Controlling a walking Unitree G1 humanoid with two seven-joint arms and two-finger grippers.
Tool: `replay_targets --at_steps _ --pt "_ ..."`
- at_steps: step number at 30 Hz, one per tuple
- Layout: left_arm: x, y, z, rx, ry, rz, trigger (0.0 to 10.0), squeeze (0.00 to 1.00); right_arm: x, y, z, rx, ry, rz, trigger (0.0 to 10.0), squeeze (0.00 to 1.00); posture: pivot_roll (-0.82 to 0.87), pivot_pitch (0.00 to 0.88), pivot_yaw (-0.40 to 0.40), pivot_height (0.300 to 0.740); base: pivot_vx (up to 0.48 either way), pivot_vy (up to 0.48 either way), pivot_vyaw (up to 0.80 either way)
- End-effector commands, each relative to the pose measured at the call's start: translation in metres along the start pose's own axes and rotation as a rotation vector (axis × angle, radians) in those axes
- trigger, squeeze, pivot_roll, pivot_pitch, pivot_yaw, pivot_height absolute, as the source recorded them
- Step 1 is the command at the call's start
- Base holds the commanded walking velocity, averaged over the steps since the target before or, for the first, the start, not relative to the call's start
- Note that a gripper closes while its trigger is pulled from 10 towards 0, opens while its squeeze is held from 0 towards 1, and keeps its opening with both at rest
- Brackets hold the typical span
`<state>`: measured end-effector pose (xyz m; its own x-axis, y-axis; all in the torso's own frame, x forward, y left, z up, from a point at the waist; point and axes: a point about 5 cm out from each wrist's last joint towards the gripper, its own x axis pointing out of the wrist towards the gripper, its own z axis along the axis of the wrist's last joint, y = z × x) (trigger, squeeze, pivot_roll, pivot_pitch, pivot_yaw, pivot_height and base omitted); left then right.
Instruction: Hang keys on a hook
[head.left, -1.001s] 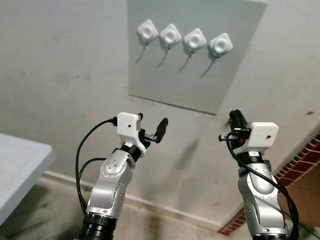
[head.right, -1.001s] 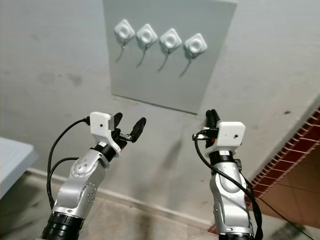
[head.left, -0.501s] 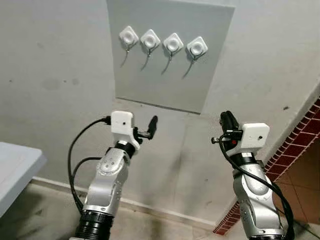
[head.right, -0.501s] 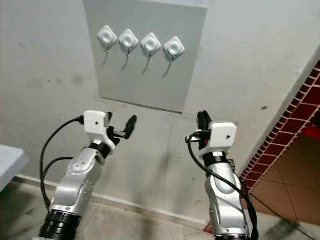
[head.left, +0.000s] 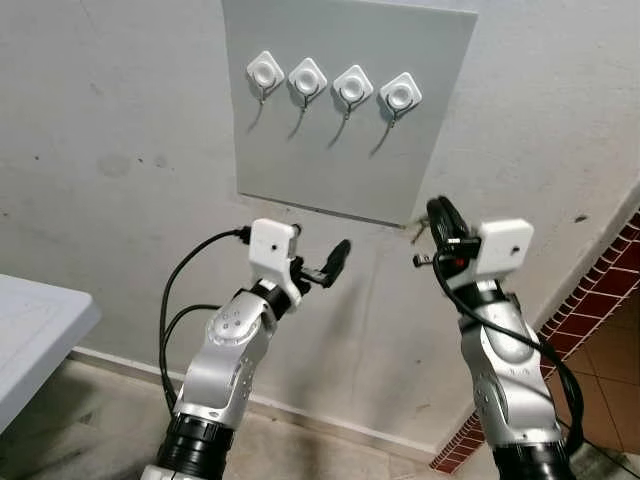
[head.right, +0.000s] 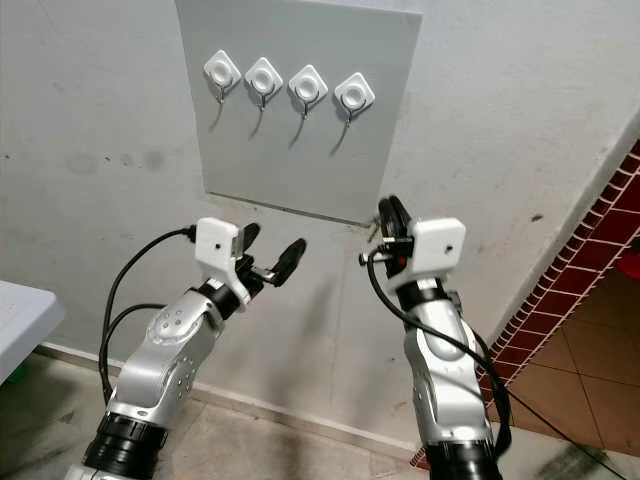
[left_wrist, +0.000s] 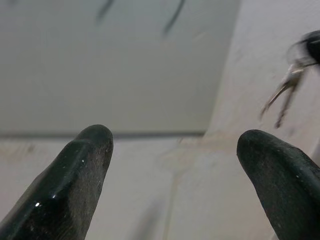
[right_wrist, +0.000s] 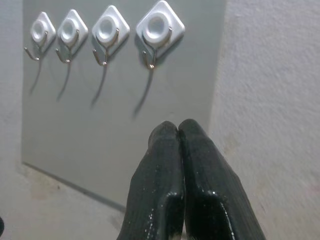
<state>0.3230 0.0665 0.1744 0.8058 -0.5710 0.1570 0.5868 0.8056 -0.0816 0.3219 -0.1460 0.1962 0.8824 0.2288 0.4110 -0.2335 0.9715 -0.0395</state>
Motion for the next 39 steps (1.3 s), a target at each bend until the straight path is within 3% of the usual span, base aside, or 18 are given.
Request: replay_targets --at_steps 1,13,27,39 --pt "0.004 -0.003 0.011 0.016 -0.034 -0.044 10.0 0.0 0.006 -0.005 0.005 0.0 -0.02 0.002 10.0 0.0 -0.02 0.0 -0.032 0.74 0.0 0.0 0.0" --pt "0.01 0.003 0.031 0.09 -0.084 -0.058 10.0 0.0 0.037 -0.002 0.011 0.034 -0.046 0.133 10.0 0.0 -0.03 0.0 -0.024 0.74 0.0 0.0 0.0" --pt "0.014 0.004 0.035 0.102 -0.1 -0.045 10.0 0.0 0.066 -0.005 0.013 0.138 -0.061 0.158 10.0 0.0 -0.02 0.0 -0.029 0.74 0.0 0.0 0.0" --pt "0.012 0.005 0.035 0.106 -0.11 -0.022 10.0 0.0 0.085 0.009 0.023 0.264 -0.128 0.274 10.0 0.0 -0.01 0.0 -0.038 0.74 0.0 0.0 0.0"
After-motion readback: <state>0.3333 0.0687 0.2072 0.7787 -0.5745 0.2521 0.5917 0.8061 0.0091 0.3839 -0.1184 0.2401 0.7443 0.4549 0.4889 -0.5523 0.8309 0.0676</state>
